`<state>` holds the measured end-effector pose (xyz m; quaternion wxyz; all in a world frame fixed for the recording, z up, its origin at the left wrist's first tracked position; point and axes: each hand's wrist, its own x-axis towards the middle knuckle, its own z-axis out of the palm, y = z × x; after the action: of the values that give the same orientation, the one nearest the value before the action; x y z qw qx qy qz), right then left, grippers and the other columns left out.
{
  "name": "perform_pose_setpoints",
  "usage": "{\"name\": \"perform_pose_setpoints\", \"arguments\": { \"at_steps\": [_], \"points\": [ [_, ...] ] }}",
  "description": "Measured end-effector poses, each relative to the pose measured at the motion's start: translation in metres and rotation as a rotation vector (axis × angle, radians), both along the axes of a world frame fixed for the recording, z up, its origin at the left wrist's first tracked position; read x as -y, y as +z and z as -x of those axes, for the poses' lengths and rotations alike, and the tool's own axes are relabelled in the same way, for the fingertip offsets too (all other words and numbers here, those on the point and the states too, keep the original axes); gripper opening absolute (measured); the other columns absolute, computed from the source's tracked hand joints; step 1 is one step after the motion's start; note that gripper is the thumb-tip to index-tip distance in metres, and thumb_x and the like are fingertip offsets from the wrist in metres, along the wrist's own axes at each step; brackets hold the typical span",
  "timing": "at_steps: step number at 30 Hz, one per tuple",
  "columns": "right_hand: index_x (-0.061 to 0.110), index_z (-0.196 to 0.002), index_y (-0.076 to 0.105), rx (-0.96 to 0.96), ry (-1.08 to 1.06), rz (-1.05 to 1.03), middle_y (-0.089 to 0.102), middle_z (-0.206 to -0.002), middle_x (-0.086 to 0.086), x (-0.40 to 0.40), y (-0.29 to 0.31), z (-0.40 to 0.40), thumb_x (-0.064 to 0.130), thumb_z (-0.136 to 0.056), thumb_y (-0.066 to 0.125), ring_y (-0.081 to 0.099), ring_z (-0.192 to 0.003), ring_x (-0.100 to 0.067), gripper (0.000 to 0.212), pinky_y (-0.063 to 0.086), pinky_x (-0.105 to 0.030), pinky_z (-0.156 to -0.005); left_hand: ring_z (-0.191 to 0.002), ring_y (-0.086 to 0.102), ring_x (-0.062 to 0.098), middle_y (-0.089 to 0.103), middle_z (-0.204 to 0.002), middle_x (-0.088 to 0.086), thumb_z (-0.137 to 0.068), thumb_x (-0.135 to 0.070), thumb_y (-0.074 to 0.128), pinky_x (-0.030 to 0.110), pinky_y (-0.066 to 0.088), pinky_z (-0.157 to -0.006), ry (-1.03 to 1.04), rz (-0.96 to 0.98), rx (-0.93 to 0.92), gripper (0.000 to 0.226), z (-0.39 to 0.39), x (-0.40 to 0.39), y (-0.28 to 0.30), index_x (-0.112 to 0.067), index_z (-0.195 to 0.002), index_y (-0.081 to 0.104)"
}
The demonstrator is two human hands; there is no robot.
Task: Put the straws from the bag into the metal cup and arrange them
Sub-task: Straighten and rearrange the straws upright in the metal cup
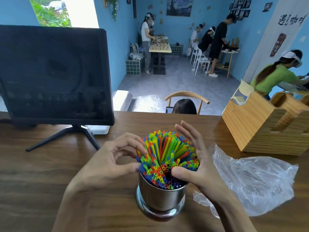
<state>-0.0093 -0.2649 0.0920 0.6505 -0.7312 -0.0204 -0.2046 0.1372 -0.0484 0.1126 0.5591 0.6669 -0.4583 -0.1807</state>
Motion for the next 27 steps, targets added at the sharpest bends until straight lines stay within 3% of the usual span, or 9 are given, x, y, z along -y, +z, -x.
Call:
{"name": "perform_pose_setpoints", "arguments": {
  "at_steps": [3,6,11,16,19,23,27],
  "points": [
    [0.039,-0.147,0.043,0.007,-0.021,-0.024,0.049,-0.151,0.017,0.001,0.002,-0.001,0.037,-0.064,0.088,0.055,-0.135,-0.010,0.095,0.055,-0.030,-0.099,-0.112,0.064,0.019,0.064,-0.117,-0.008,-0.074,-0.033,0.081,0.025,0.054,-0.093,0.023,-0.022,0.052,0.024,0.003,0.004,0.003,-0.034,-0.098,0.077],
    [0.036,-0.146,0.047,0.010,-0.058,-0.049,0.053,-0.148,0.015,0.003,0.001,-0.004,0.035,-0.067,0.084,0.056,-0.134,-0.015,0.086,0.054,-0.037,-0.103,-0.115,0.064,0.018,0.064,-0.118,-0.010,-0.076,-0.036,0.083,0.025,0.055,-0.093,0.069,-0.031,0.074,0.023,0.009,0.007,0.004,-0.035,-0.098,0.078],
    [0.023,-0.139,0.054,0.036,-0.091,-0.129,0.064,-0.134,0.012,-0.002,0.001,-0.007,0.030,-0.071,0.080,0.065,-0.121,-0.012,0.074,0.057,-0.025,-0.089,-0.117,0.064,0.015,0.067,-0.115,-0.013,-0.082,-0.004,0.082,0.028,0.057,-0.093,0.187,-0.020,0.181,0.031,0.019,0.012,0.001,-0.031,-0.096,0.080],
    [0.019,-0.135,0.057,0.077,-0.135,-0.167,0.068,-0.127,0.009,-0.007,-0.007,-0.007,0.031,-0.075,0.076,0.068,-0.116,-0.018,0.064,0.058,-0.029,-0.085,-0.116,0.065,0.017,0.068,-0.114,-0.012,-0.082,-0.023,0.071,0.027,0.057,-0.089,0.279,0.064,0.278,0.018,0.029,0.015,-0.006,-0.029,-0.098,0.078],
    [0.020,-0.130,0.061,0.114,-0.205,-0.131,0.063,-0.138,0.009,-0.009,-0.010,-0.008,0.034,-0.080,0.072,0.063,-0.125,-0.013,0.053,0.056,-0.027,-0.091,-0.116,0.064,0.019,0.068,-0.119,-0.008,-0.081,-0.027,0.065,0.030,0.053,-0.091,0.323,0.142,0.327,0.025,0.039,0.020,-0.015,-0.021,-0.103,0.076],
    [0.025,-0.122,0.067,0.150,-0.346,0.005,0.055,-0.148,0.009,-0.016,-0.016,-0.006,0.043,-0.092,0.063,0.051,-0.138,-0.014,0.035,0.050,-0.042,-0.106,-0.126,0.058,0.026,0.062,-0.133,0.000,-0.081,-0.034,0.059,0.035,0.047,-0.101,0.327,0.218,0.318,0.043,0.052,0.027,-0.033,-0.013,-0.117,0.070],
    [0.021,-0.134,0.057,0.225,-0.308,0.103,0.047,-0.155,0.002,-0.023,-0.021,0.004,0.066,-0.097,0.048,0.042,-0.146,-0.021,0.059,0.041,-0.043,-0.114,-0.133,0.053,0.029,0.057,-0.141,0.000,-0.078,-0.039,0.076,0.042,0.046,-0.106,0.403,0.218,0.341,0.053,0.059,0.034,-0.047,-0.016,-0.125,0.065]
  ]
}}
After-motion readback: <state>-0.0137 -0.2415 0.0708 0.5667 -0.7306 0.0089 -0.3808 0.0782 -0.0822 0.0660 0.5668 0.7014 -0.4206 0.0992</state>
